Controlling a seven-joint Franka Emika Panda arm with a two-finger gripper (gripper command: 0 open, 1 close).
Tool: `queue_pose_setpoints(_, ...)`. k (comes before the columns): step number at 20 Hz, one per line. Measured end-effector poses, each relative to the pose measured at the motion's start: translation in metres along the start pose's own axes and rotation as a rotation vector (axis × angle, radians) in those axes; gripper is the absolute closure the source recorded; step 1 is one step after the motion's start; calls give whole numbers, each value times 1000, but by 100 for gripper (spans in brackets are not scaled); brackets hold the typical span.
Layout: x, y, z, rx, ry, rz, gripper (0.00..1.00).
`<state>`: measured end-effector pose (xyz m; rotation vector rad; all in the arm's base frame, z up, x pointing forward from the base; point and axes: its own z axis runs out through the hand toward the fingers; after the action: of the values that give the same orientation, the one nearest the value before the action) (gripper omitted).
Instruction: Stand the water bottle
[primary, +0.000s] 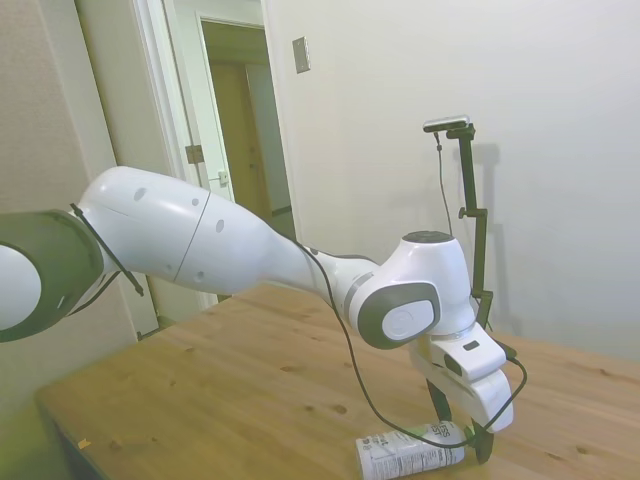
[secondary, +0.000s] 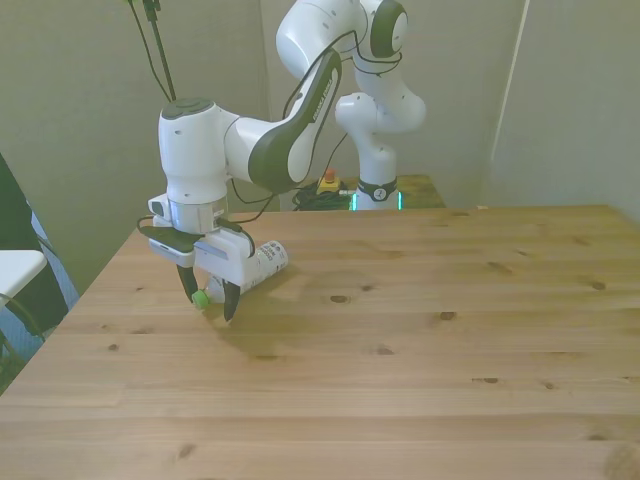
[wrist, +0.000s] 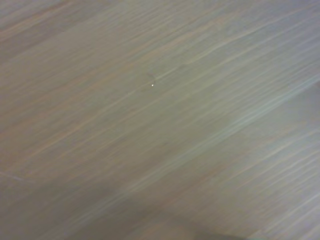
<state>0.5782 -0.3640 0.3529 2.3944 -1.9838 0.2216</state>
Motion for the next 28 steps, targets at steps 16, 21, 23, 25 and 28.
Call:
queue_pose_setpoints(16, -5, -1, 0, 28, -57, 34, 100)
queue_pose_setpoints(21, -27, -15, -5, 20, -128, 12, 100)
queue_pose_setpoints(23, -33, -21, -11, 29, -147, 7, 100)
queue_pose_setpoints(25, -38, -25, -23, 41, -155, 1, 100)
queue_pose_setpoints(28, -49, -31, -59, 84, -155, -10, 100)
